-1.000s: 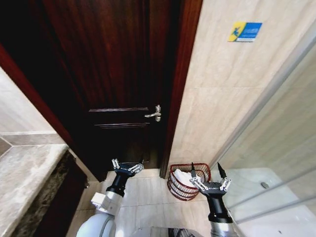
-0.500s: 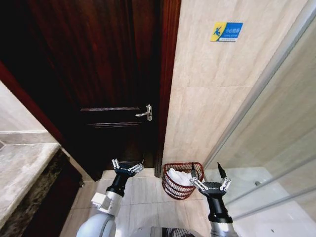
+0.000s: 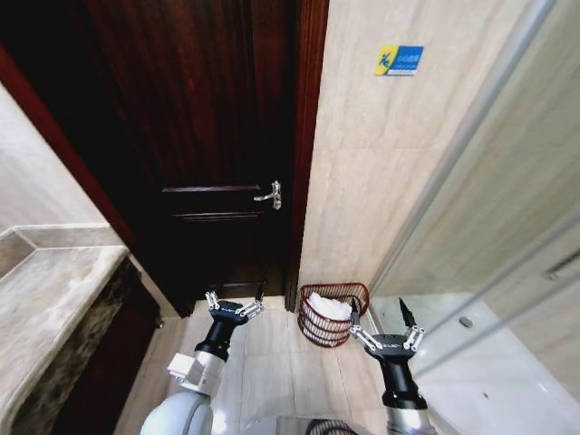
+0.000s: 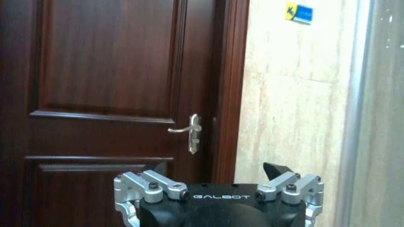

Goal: Discard the used towel into the hamper.

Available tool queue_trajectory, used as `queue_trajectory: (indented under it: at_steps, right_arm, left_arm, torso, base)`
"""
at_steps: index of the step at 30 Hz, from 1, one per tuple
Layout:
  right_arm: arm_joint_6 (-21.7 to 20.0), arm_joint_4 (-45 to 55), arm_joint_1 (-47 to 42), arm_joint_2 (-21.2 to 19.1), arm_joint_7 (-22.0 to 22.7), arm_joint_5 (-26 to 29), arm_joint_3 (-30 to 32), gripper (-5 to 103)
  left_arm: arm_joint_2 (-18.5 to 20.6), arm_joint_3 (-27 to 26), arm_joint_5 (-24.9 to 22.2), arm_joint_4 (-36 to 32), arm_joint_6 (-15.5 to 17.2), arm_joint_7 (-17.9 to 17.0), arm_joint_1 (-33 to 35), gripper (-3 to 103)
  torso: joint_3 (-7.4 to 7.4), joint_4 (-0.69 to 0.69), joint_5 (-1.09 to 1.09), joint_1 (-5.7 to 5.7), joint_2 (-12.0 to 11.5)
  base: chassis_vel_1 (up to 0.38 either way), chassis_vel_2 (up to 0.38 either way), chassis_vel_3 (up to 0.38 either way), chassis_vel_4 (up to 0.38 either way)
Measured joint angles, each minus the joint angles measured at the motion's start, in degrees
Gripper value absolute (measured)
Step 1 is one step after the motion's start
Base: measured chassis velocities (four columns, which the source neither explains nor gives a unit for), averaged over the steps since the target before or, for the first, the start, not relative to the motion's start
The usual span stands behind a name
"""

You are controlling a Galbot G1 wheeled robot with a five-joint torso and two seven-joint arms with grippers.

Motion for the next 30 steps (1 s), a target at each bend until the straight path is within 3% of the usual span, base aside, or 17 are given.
queue_trajectory:
  at_steps: [19,30]
  right_arm:
    - [0.0,0.0,0.0,0.0,0.0,0.0,0.0,100]
    - [0.0,0.0,0.0,0.0,0.0,0.0,0.0,100]
  left_arm:
    - [0.0,0.0,0.0,0.0,0.0,0.0,0.0,100]
    - [0.0,0.0,0.0,0.0,0.0,0.0,0.0,100]
  torso:
    - [-0.02,-0.01,-0.01,-0.04,0.0]
    - [0.03,-0.01,-0.01,0.07,0.0]
  base:
    - [0.245,-0.254,-0.249,0.244]
    - [-0.014,0.022,0.004,-0.004]
